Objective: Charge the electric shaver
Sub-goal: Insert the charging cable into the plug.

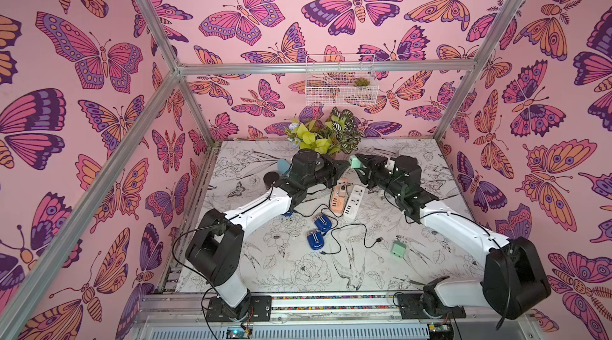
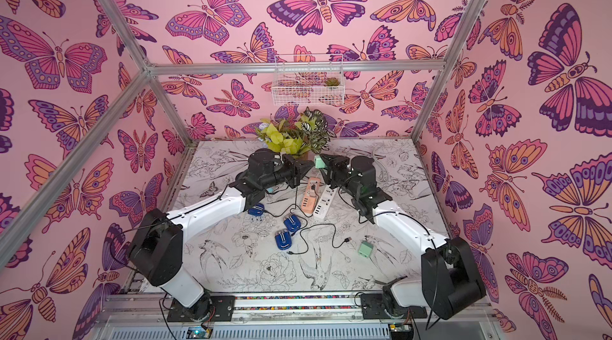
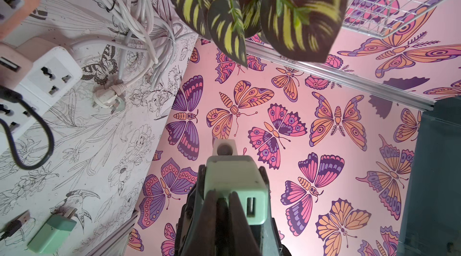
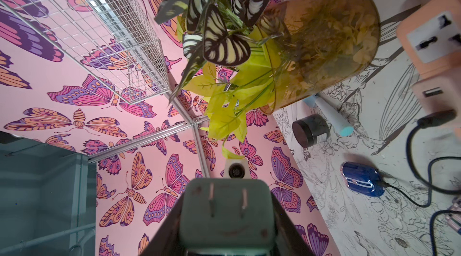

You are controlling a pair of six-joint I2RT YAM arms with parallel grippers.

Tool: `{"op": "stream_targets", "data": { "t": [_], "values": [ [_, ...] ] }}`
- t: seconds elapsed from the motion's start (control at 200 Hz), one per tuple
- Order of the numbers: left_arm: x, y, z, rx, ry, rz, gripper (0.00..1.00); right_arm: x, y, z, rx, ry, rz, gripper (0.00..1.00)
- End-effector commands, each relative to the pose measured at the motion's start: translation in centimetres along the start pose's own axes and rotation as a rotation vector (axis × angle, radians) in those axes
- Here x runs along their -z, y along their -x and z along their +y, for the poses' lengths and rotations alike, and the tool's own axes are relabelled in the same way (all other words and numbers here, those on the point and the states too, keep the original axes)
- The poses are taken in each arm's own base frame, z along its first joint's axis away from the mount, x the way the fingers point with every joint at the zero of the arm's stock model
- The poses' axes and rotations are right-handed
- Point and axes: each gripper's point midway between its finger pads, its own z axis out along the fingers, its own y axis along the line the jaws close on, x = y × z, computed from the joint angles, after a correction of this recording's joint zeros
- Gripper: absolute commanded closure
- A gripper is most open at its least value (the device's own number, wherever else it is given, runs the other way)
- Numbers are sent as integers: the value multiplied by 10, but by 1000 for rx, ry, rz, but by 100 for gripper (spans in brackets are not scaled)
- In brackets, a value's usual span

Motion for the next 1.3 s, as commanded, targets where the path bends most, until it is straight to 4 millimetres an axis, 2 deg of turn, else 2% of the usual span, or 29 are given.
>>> {"op": "stream_targets", "data": {
  "t": [0.0, 0.08, 0.255, 0.401, 0.476, 0.536, 0.701, 0.856, 0.961, 1.067, 1.297],
  "values": [
    [5, -21, 9, -57, 37, 57, 72, 6, -37, 8, 42, -20, 121, 100],
    [19, -23, 8, -111, 53, 50, 60, 11, -18, 1, 10, -44, 62, 100],
    [49, -35, 6, -262, 75, 54, 42, 17, 8, -9, -23, -125, -2, 100],
    [76, -35, 6, -435, 100, 24, 40, 22, 18, -24, -105, -219, -10, 100],
    [83, -30, 4, -513, 100, 7, 40, 29, 20, -32, -137, -286, -14, 100],
    [85, -30, 1, -644, 113, -1, 43, 35, 18, -39, -175, -330, -8, 100],
    [73, -29, 4, -975, 146, -20, 45, 45, 3, -48, -259, -378, 46, 100],
    [52, -40, 0, -1122, 100, 37, 40, 53, -3, -51, -293, -381, 62, 100],
    [37, -49, 5, -1179, 84, 102, 38, 52, -6, -51, -317, -369, 84, 100],
    [26, -52, 14, -1187, 86, 144, 39, 52, -8, -47, -322, -361, 93, 100],
    [7, -56, 20, -1211, 82, 173, 41, 53, -15, -39, -351, -334, 126, 100]
  ]
}}
